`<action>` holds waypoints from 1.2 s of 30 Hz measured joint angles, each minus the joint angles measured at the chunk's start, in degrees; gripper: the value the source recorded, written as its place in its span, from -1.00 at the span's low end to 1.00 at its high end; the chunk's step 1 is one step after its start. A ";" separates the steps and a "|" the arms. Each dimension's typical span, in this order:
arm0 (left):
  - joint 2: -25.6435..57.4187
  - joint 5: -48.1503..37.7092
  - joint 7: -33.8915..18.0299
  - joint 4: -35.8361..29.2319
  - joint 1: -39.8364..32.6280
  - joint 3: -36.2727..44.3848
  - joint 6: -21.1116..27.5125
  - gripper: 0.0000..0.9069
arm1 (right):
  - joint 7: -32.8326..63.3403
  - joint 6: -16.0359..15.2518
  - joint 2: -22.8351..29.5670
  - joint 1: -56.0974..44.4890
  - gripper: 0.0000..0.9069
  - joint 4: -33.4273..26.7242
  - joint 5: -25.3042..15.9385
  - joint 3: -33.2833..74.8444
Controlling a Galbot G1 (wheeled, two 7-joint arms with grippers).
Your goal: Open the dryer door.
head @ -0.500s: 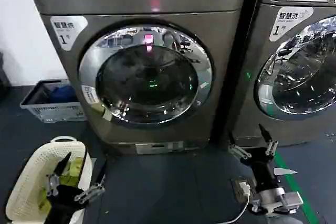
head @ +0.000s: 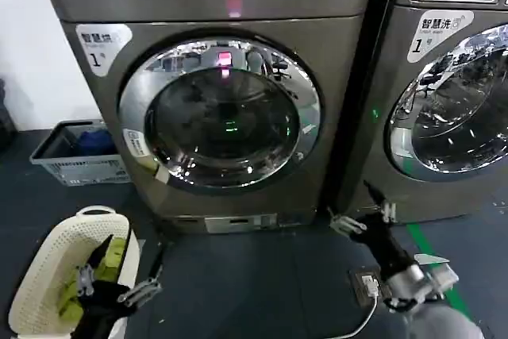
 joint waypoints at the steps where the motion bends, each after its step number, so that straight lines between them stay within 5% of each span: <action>1: -0.07 0.00 -0.01 -0.02 -0.04 -0.01 -0.19 1.00 | 0.00 -0.55 -0.87 1.07 1.00 -0.83 0.11 -1.30; 11: -0.18 0.93 1.61 0.05 -0.35 -0.09 -1.13 1.00 | -0.56 -2.73 -4.98 10.49 1.00 -6.98 -0.40 -13.27; 25: -0.03 0.37 5.01 -0.76 -0.93 -0.18 1.37 1.00 | 3.21 -5.62 -2.68 23.51 1.00 -13.26 -2.51 -25.44; 36: -0.64 -0.06 5.43 -0.47 -0.76 -0.80 1.56 1.00 | 3.19 -5.09 0.70 30.57 1.00 -19.64 -3.12 -31.73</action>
